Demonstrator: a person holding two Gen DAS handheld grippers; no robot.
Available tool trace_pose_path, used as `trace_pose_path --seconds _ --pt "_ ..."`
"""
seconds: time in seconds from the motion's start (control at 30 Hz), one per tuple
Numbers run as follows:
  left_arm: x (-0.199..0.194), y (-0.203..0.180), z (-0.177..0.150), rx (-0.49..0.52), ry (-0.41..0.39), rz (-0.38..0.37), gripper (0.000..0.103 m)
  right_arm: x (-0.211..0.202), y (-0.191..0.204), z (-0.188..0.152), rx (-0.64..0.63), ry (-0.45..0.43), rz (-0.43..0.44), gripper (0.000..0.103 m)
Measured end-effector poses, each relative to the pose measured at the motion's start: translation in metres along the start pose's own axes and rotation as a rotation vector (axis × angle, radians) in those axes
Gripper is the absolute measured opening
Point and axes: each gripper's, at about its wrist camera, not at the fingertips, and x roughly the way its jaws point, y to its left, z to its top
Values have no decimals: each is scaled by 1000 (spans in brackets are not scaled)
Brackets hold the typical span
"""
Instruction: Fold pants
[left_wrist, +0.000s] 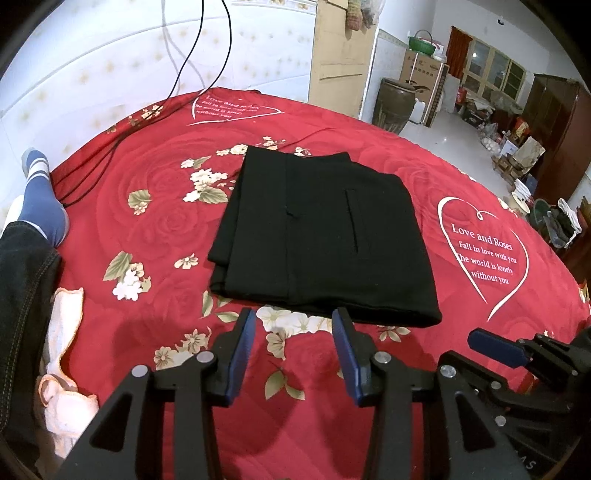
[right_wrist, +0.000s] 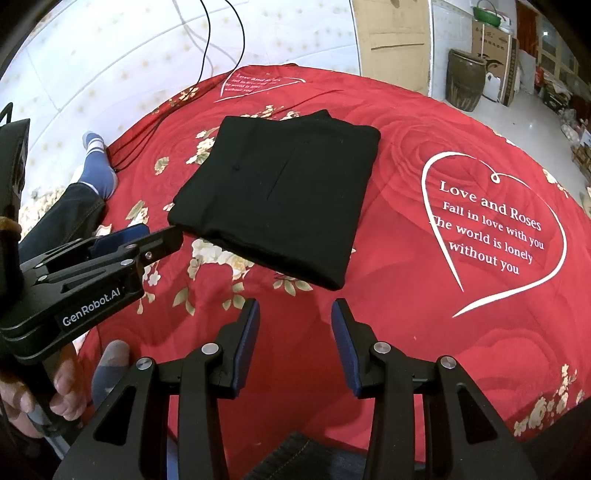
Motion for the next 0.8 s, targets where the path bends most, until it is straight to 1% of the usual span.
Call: trace_pose_path --seconds 0.8 --pt "0 -1 0 6 -3 6 46 1 -1 1 3 7 5 41"
